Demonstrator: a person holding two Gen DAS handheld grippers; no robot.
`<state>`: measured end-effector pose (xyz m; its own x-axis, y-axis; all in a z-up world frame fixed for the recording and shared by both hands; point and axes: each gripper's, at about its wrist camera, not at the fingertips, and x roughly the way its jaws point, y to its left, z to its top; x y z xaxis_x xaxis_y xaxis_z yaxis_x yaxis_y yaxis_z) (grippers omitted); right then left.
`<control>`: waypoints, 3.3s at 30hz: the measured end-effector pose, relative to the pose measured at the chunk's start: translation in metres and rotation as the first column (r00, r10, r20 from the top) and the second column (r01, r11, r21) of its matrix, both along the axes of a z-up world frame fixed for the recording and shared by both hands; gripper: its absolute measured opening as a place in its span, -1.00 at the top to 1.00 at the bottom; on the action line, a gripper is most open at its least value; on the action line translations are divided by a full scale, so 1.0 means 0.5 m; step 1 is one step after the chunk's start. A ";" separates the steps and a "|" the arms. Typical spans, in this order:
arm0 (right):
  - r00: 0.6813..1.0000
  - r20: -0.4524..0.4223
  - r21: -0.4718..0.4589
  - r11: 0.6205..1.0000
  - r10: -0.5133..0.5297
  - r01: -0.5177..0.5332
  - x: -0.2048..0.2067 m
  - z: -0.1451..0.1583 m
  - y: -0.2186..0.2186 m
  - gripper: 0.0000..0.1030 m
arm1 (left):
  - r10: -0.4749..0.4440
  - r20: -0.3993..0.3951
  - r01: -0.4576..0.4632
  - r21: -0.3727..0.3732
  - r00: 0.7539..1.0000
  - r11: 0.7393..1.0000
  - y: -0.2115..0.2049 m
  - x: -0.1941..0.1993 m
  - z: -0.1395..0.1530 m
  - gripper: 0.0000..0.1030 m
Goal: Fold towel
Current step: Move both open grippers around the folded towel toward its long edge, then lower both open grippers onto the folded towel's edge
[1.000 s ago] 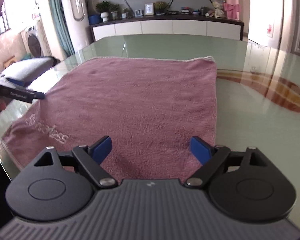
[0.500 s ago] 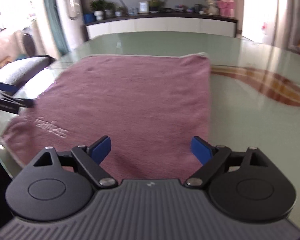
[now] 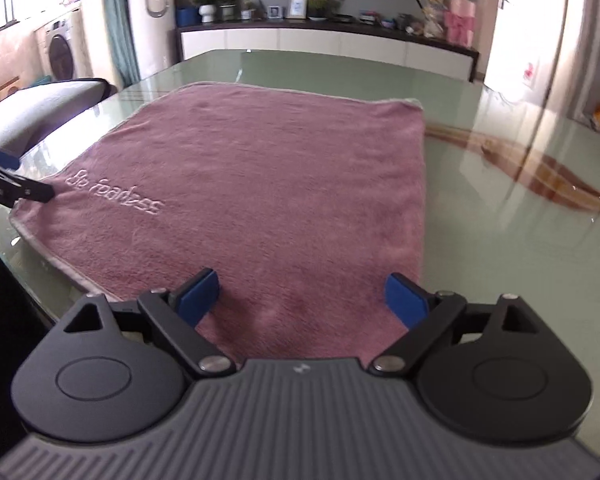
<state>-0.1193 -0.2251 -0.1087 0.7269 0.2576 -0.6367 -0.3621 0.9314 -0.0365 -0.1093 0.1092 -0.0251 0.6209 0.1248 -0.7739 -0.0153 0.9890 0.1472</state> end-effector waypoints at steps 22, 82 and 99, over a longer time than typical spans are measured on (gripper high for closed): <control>0.992 0.068 -0.005 0.994 -0.111 0.112 -0.026 0.001 -0.025 -0.94 | 0.130 0.034 -0.132 0.061 0.991 0.989 0.031 0.016 0.003 -0.99; 0.970 0.078 0.078 0.971 -0.230 0.224 -0.106 0.058 -0.152 -0.73 | 0.050 0.074 -0.056 0.079 0.996 0.995 0.000 -0.098 0.060 -0.99; 0.982 -0.060 0.183 0.966 -0.176 0.185 -0.117 0.070 -0.184 0.32 | 0.024 -0.014 -0.026 -0.197 1.000 0.980 0.009 -0.077 0.014 -0.17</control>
